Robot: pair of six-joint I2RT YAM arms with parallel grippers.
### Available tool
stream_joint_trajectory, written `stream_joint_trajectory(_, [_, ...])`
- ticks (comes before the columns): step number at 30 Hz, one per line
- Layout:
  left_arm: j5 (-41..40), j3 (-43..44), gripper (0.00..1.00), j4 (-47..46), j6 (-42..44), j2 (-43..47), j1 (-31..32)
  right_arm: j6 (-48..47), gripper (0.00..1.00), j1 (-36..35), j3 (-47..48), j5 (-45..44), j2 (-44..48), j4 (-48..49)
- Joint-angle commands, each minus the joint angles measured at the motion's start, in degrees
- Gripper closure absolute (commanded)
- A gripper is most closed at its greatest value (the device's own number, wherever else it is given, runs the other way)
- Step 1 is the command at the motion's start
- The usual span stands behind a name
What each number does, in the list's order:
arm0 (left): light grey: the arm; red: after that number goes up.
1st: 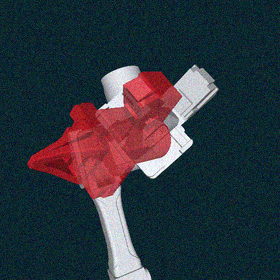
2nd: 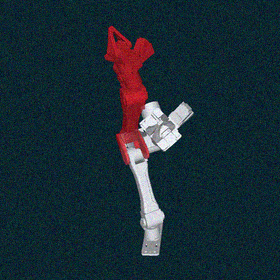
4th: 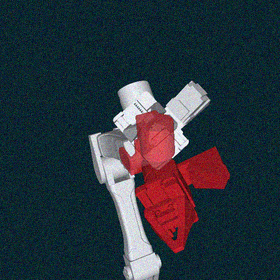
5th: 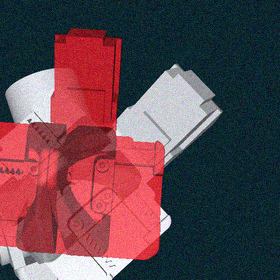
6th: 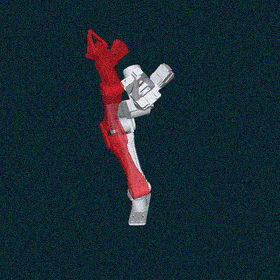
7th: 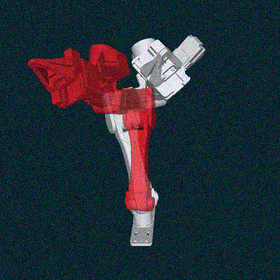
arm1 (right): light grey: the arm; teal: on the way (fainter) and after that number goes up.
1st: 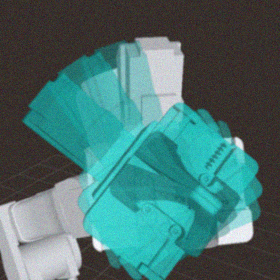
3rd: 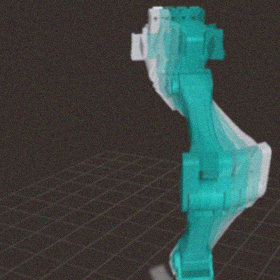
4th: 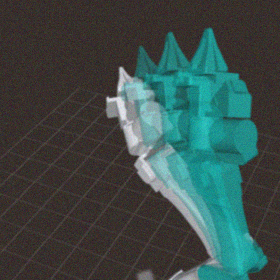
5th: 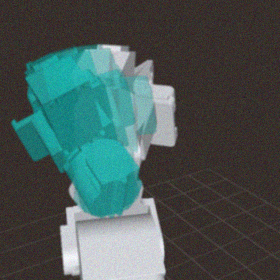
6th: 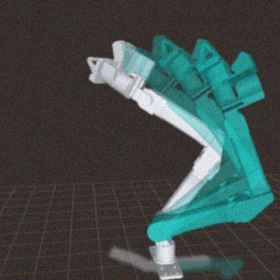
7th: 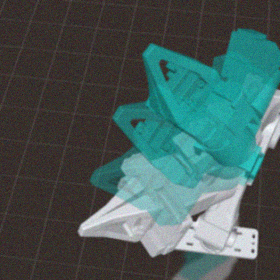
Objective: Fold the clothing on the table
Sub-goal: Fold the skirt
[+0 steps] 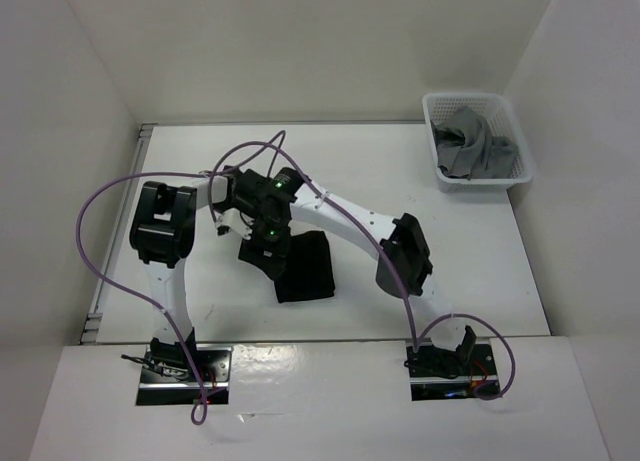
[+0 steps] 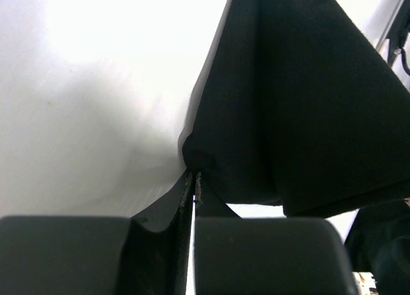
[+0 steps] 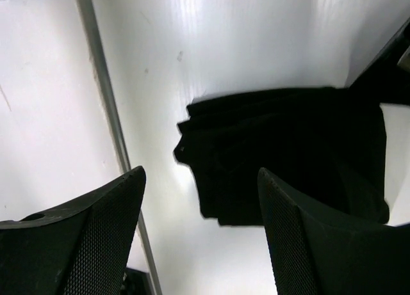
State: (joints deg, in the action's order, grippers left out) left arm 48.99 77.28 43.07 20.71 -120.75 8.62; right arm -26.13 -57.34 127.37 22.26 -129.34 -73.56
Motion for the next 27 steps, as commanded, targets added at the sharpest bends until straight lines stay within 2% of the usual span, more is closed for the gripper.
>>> stream_joint_trajectory(1, [2.1, 1.4, 0.98, 1.4, 2.6, -1.9, -0.1, -2.5, 0.24, -1.0, -3.8, -1.1, 9.5, -0.8])
stream_joint_trajectory(6, [4.8, 1.4, 0.94, 3.3, 4.8, -2.4, -3.1, -1.2, 0.24, 0.6, -16.0, -9.8, 18.0, 2.8])
stream_joint_trajectory(12, [5.9, 1.4, 0.85, 4.0, 5.4, -0.4, -7.6, -0.6, 0.24, 6.4, -29.0, -13.6, 22.8, 7.1])
stream_joint_trajectory(13, [5.9, 1.4, 0.76, 3.4, 5.4, -0.4, -8.1, -0.6, 0.24, 7.2, -30.6, -13.6, 23.6, 7.8])
stream_joint_trajectory(15, [5.9, 1.4, 0.69, 3.4, 5.4, 0.2, -10.1, -0.1, 0.24, 9.3, -35.2, -15.0, 24.3, 10.5])
stream_joint_trajectory(16, [5.9, 1.4, 0.58, 3.4, 5.4, 0.8, -10.8, 0.5, 0.24, 10.0, -36.8, -16.4, 25.0, 11.4])
stream_joint_trajectory(19, [6.6, 1.4, 0.45, 4.0, 6.0, 2.8, -13.5, 1.0, 0.23, 11.3, -42.5, -18.4, 26.3, 14.8])
stream_joint_trajectory(21, [6.6, 1.4, 0.24, 4.6, 6.0, 4.5, -14.1, 1.6, 0.23, 12.8, -45.6, -18.4, 26.9, 16.6])
stream_joint_trajectory(22, [6.6, 1.4, 0.06, 4.6, 6.6, 5.2, -14.1, 1.6, 0.23, 12.8, -46.4, -19.1, 26.9, 17.1])
stream_joint_trajectory(23, [7.2, 1.4, 0.00, 5.3, 7.1, 5.9, -14.1, 2.2, 0.23, 13.6, -47.2, -19.1, 27.4, 17.1])
stream_joint_trajectory(27, [8.7, 3.2, 0.00, 8.3, 8.6, 11.8, -14.1, 2.8, 0.23, 15.7, -51.1, -21.0, 28.0, 19.1])
